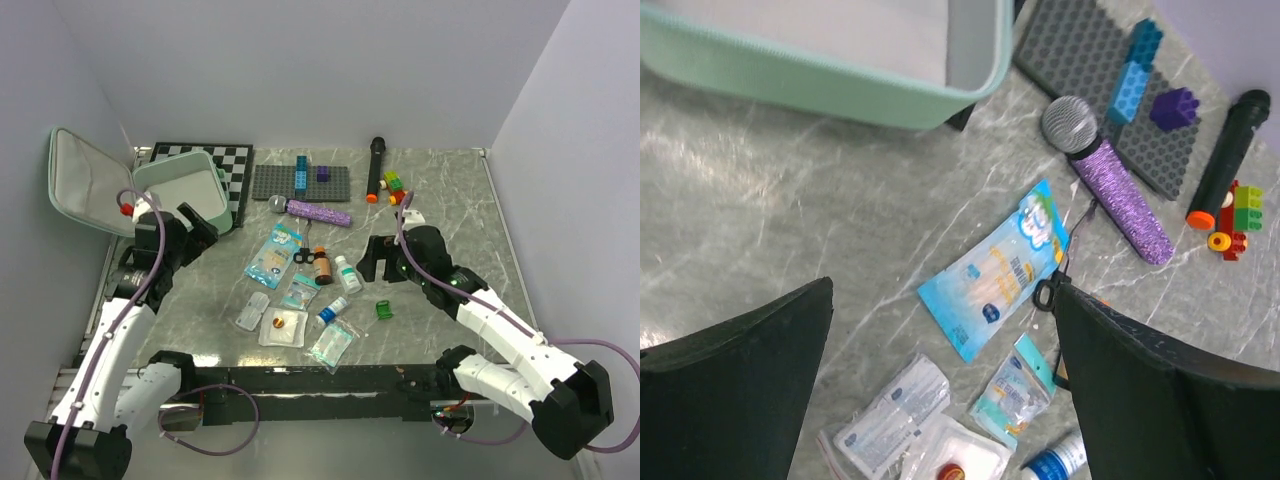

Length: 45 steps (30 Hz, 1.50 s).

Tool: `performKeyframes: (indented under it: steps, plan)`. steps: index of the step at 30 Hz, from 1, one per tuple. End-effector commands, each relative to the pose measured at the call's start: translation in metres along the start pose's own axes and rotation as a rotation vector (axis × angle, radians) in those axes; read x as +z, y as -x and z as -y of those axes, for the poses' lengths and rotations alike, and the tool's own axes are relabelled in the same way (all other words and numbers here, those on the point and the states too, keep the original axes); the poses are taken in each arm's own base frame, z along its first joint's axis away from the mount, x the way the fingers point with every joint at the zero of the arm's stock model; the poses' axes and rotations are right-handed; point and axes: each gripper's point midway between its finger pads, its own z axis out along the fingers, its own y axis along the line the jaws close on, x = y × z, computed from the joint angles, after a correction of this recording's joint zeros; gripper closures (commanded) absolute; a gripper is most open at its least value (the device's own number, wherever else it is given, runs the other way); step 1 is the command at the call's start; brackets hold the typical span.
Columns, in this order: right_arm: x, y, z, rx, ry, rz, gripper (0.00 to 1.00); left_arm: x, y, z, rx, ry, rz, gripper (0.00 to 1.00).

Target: Organize the medicine kit

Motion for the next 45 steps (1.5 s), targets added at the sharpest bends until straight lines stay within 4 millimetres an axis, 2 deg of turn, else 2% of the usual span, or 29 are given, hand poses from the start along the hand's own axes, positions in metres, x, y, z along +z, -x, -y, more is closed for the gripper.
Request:
performKeyframes:
  steps: [1, 7, 10, 15, 17, 20, 23, 28, 33, 38, 41, 45]
  plan:
    - [-0.004, 0.013, -0.008, -0.025, 0.01, 0.031, 0.0, -0.009, 0.028, 0.018, 0.101, -0.049, 0.081, 0.04]
    - [0.0, 0.001, -0.009, -0.044, 0.014, -0.02, 0.0, 0.007, 0.041, 0.003, 0.121, 0.054, 0.15, 0.01]
    - [0.001, 0.003, -0.016, -0.032, 0.032, -0.037, 0.0, 0.023, 0.047, 0.009, 0.146, 0.079, 0.138, 0.03]
    - [0.001, 0.005, -0.029, -0.014, 0.084, -0.029, 0.0, 0.058, 0.052, 0.032, 0.177, 0.079, 0.077, 0.05]
    - [0.0, 0.005, -0.03, -0.007, 0.084, -0.034, 0.0, 0.076, 0.054, 0.037, 0.189, 0.091, 0.061, 0.07]
    - [-0.002, 0.003, -0.03, 0.0, 0.089, -0.027, 0.0, 0.102, 0.052, 0.044, 0.219, 0.102, 0.02, 0.16]
    - [-0.003, 0.001, -0.027, -0.003, 0.078, -0.028, 0.0, 0.123, 0.05, 0.053, 0.24, 0.095, -0.019, 0.18]
    - [-0.003, -0.001, -0.026, -0.009, 0.074, -0.036, 0.0, 0.159, 0.043, 0.056, 0.286, 0.116, -0.065, 0.19]
    - [-0.002, -0.005, -0.024, -0.017, 0.065, -0.059, 0.0, 0.193, 0.033, 0.046, 0.326, 0.182, -0.113, 0.23]
    - [-0.002, -0.004, -0.02, -0.023, 0.043, -0.052, 0.0, 0.21, 0.027, 0.024, 0.376, 0.275, -0.121, 0.31]
    - [-0.001, -0.005, -0.018, -0.022, 0.034, -0.049, 0.0, 0.213, 0.021, 0.022, 0.384, 0.264, -0.126, 0.37]
    - [0.0, -0.006, -0.017, -0.021, 0.031, -0.059, 0.0, 0.212, 0.019, 0.016, 0.412, 0.277, -0.137, 0.59]
